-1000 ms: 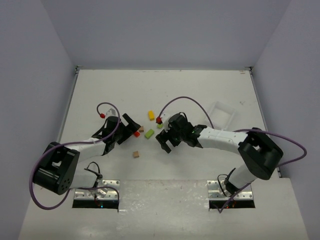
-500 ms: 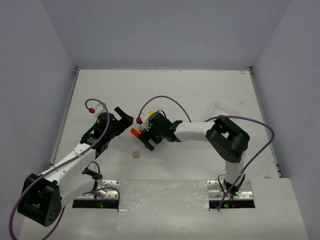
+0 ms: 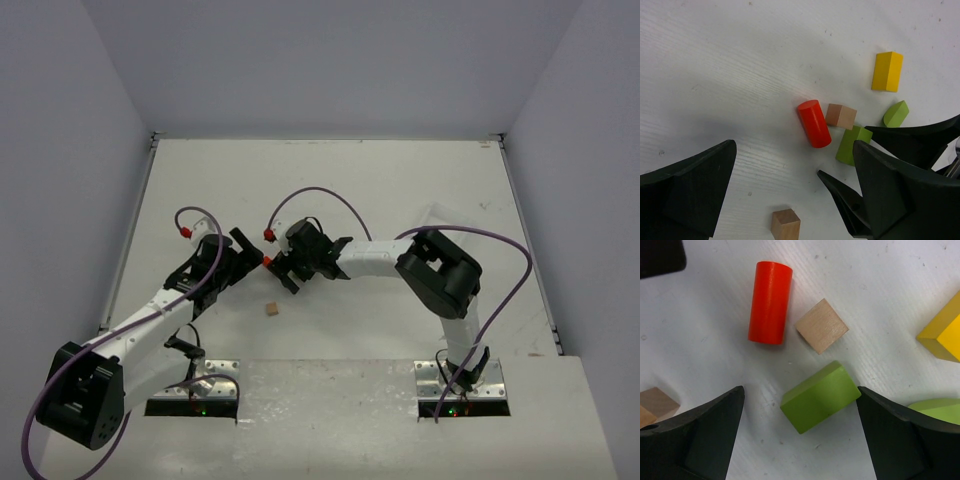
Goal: Build the wood block tower
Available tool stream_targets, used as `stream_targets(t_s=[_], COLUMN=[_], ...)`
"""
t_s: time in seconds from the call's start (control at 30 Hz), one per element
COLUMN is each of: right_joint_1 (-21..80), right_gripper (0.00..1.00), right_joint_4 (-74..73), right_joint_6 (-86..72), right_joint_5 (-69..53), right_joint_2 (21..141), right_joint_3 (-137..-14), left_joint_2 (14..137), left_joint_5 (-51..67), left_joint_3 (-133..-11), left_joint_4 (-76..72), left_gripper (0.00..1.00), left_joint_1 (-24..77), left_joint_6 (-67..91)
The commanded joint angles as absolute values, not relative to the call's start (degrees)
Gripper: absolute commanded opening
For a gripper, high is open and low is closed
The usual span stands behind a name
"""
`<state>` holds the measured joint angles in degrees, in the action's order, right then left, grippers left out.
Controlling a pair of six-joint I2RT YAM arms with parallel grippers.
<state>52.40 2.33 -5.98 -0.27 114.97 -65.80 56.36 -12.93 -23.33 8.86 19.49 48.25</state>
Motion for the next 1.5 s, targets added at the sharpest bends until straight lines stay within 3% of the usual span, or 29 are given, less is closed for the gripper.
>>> stream_targets(t_s=[0.0,0.33,0.5,0.97,1.17,1.47], right_joint_1=[52.73,53.23,53.58,53.59,46.94,39.41], right_gripper=[0.91,0.38,0.21,0.20,0.22,0.24], right_joint_4=[2.63,2.69,0.92,3.06,6.96,14.82], right_joint_6=[-5.86,-13.42,-18.19,-11.73,-12.97,-8.47], right_joint_5=[3.51,10.28,13.40,15.20,8.62,2.18], right_joint_2=[115.93,112.27,107.45,81.01,77.70,78.22], right_joint_3=[-68.70,-65.00,-62.17,-34.57,-25.72,-22.35], left_joint_2=[55.52,54.25,54.20,58.51,64.96,79.03], left_joint_5=[-13.18,-12.96,-13.10,-8.07,-4.70,-3.19], left_joint_3=[-22.92,-22.41,-22.57,-27.59,-32.31,-44.22], left_joint_4=[7.56,7.65,7.81,8.28,6.33,4.49], left_gripper=[1.00,1.00,1.00,1.00,1.00,1.00], left_joint_1=[20.04,20.04,20.02,19.96,20.10,22.61], left_joint_6=[47.56,47.90,47.33,41.38,38.22,34.99])
